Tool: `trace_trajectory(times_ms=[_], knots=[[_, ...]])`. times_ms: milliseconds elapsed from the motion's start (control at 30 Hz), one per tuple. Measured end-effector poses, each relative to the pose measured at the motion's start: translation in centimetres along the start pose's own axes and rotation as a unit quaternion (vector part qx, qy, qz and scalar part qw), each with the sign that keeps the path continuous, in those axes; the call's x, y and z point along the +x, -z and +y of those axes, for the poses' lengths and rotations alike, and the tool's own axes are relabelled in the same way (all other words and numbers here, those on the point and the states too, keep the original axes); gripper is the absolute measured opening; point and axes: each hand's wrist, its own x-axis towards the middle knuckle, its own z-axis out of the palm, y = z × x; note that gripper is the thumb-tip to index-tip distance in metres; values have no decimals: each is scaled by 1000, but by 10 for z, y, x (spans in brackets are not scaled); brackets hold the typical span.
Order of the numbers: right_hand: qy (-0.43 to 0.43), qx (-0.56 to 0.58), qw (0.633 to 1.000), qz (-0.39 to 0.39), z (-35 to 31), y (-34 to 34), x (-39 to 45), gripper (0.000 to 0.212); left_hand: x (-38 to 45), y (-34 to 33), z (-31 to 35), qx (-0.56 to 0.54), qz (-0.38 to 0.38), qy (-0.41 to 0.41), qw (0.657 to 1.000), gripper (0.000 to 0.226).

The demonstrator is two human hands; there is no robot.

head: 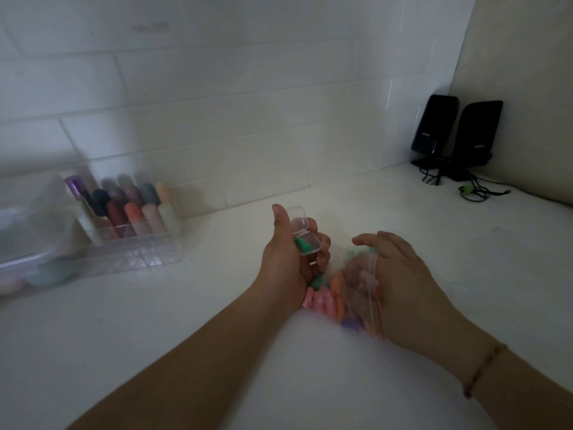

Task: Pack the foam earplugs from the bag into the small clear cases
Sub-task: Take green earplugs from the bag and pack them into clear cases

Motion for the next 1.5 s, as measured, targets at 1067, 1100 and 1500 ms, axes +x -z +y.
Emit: trace_trajectory(times_ms=[1067,1100,1500], knots=[[-10,491,858,154,-27,78,-12,26,-20,-8,12,-20,-153,-13,988,64],[-16,464,870,169,-29,77,-12,21,-21,-8,11,-17,-165,-8,986,65],[37,133,962,234,-36,60,-16,23,-32,-10,5,84,-185,-11,979,61]])
